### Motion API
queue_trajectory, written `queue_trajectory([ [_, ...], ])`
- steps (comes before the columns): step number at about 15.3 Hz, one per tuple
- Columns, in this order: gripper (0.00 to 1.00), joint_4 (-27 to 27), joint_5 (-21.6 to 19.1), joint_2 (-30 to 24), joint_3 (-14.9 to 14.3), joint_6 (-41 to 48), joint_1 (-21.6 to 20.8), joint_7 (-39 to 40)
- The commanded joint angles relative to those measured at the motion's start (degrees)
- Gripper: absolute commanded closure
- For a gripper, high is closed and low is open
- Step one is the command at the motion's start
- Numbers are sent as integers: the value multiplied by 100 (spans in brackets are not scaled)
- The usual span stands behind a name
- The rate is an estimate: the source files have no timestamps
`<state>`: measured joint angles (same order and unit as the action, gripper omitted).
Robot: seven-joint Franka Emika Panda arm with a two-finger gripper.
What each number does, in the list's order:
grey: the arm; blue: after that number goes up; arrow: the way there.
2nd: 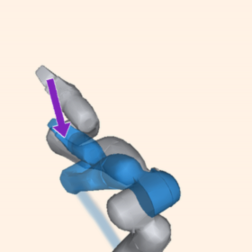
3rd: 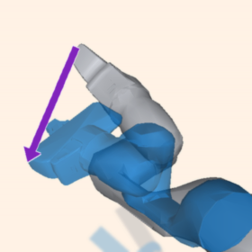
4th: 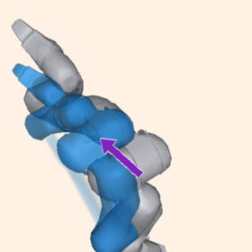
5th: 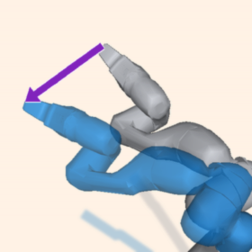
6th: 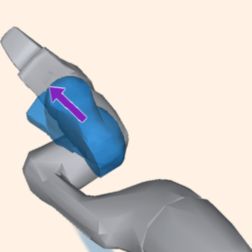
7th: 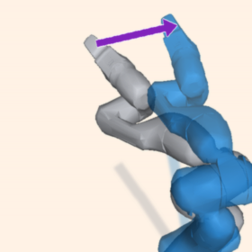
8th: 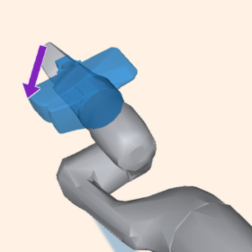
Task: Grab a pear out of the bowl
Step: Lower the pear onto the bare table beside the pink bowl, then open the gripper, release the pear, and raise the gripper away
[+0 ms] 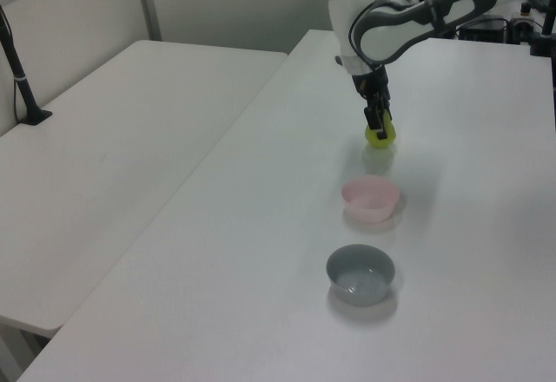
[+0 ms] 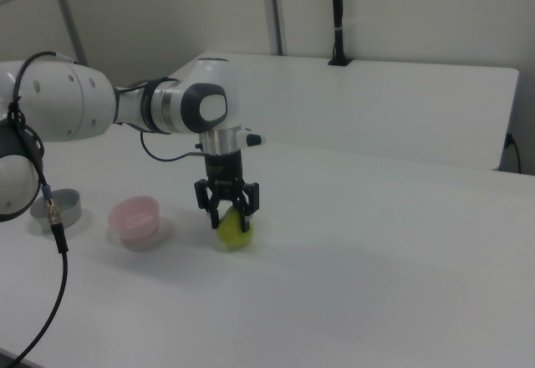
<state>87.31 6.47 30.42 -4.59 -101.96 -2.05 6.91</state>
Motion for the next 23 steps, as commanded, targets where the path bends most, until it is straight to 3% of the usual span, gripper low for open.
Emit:
queue_trajectory([
  [1,11,49,179,-10,-16,-79,-94,-155],
  [2,0,58,257,-18,-16,-61,-102,-164],
  [5,0,23,285,-176,-16,9,-85,-164],
  [13,0,-21,197,-1301,-33,633,29,-479],
  [15,0,-12,162,-1520,-33,642,222,-506],
  [23,0,-21,91,-1838,-33,1038,425,-515],
])
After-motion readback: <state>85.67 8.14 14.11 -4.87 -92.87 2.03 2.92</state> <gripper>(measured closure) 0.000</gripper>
